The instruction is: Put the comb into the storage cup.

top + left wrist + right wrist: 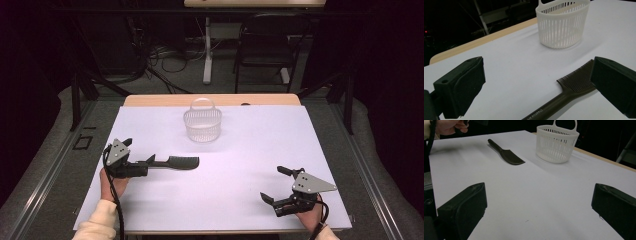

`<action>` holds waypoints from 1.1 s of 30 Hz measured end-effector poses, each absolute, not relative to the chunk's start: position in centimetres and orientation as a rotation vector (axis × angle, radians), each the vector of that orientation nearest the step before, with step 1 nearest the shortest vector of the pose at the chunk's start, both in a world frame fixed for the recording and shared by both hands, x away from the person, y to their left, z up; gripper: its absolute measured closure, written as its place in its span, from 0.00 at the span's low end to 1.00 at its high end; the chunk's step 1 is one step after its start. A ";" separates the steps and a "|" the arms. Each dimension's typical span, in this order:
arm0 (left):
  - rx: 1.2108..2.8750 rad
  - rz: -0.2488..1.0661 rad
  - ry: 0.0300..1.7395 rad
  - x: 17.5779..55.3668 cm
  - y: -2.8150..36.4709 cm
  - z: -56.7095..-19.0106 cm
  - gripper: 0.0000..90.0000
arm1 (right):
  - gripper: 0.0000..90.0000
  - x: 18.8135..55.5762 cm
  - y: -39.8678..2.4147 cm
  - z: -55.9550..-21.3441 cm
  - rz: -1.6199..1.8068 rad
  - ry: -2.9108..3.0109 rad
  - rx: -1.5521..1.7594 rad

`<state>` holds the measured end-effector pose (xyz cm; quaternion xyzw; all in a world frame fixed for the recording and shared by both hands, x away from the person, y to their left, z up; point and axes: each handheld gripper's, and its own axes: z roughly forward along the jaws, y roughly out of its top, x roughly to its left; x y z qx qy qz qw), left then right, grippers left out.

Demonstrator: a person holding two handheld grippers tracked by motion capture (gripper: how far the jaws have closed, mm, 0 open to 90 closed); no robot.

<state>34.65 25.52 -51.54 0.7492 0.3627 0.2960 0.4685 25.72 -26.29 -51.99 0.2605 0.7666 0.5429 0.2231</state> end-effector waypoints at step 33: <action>1.997 0.663 1.061 37.3 25.7 -52.7 0.73 | 0.00 25.7 -26.2 -52.0 1.488 2.126 0.722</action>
